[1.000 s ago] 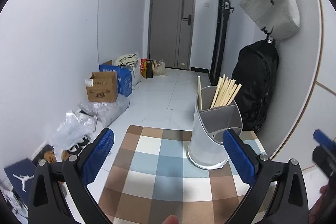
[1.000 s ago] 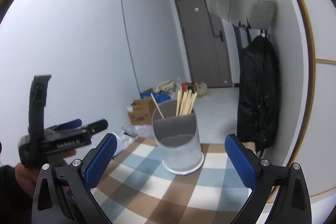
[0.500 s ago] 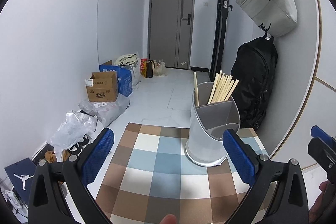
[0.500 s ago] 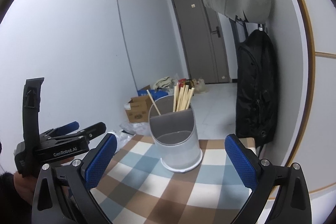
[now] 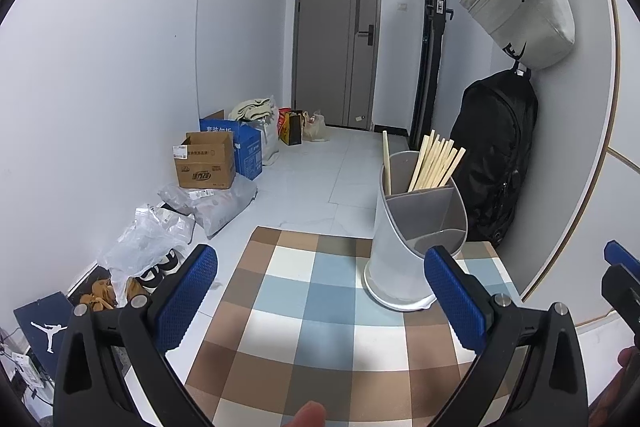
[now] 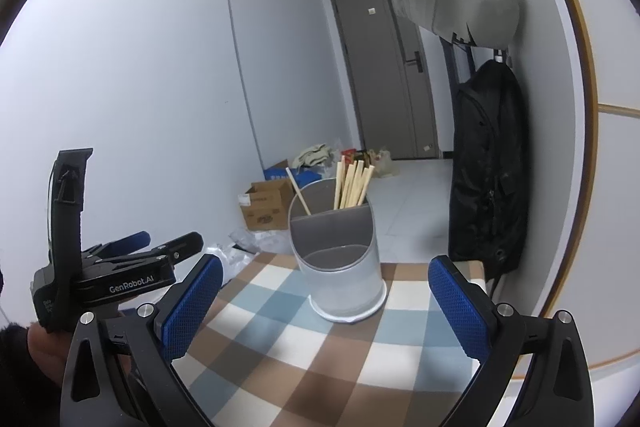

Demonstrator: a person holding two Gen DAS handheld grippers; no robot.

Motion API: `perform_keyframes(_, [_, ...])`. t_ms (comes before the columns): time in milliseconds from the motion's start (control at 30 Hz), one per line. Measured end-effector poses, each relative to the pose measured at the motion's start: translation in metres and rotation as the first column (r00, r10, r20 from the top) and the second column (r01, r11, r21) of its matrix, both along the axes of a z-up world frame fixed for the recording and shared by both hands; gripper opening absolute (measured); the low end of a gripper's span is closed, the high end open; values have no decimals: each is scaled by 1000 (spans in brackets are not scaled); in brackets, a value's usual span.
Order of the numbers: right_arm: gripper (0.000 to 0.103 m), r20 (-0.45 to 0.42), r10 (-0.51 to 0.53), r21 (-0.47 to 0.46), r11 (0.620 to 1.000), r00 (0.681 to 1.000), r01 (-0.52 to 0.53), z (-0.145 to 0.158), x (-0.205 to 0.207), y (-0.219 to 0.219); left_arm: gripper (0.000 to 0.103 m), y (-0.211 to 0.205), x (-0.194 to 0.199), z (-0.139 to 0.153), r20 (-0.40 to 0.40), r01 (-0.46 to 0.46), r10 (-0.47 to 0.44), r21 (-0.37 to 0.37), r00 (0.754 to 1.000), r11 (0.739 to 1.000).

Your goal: Organize utensils

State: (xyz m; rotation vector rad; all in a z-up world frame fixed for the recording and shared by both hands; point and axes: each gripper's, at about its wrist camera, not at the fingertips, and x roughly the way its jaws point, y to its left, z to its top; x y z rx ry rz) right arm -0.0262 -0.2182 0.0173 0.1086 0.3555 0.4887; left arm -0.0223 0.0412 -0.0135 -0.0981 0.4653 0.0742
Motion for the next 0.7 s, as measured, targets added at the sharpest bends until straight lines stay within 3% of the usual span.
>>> perform_keyframes(700, [103,-11,-7,-4,1000,1000,7,0,-3,0,101,-2,-5,-1,18,-12,11,12,1000,1000])
